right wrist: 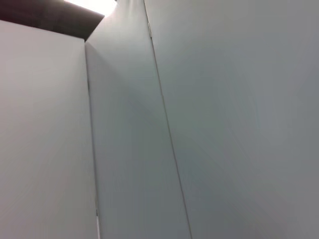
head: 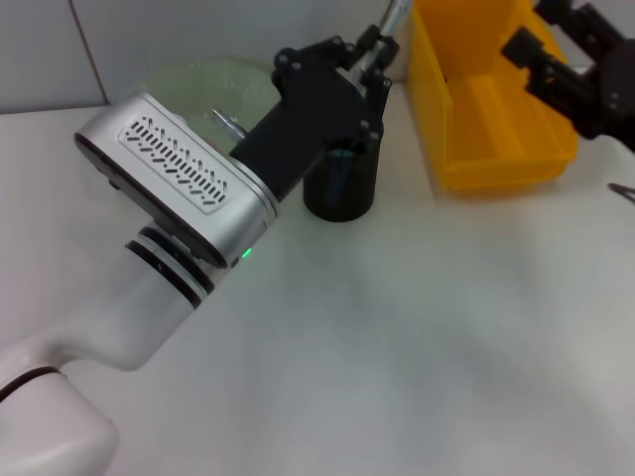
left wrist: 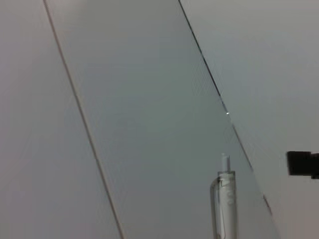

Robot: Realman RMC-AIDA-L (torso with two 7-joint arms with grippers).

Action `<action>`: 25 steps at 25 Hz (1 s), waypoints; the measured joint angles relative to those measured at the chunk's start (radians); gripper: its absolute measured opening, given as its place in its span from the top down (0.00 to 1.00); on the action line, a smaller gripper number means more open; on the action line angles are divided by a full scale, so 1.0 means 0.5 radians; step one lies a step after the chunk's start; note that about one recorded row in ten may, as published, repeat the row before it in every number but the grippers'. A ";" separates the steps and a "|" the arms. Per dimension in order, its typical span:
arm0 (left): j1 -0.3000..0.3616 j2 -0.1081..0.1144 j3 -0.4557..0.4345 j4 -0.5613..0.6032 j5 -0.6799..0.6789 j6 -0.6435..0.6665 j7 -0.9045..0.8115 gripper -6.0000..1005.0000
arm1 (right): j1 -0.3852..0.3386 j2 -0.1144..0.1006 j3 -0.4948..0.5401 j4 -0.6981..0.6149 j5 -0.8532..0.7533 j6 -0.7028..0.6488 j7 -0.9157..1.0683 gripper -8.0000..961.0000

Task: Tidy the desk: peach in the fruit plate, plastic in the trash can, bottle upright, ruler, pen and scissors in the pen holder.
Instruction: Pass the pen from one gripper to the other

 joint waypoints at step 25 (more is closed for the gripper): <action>-0.021 0.000 0.012 -0.058 -0.003 0.001 0.005 0.81 | 0.212 0.027 0.017 0.774 0.135 0.177 -0.883 0.16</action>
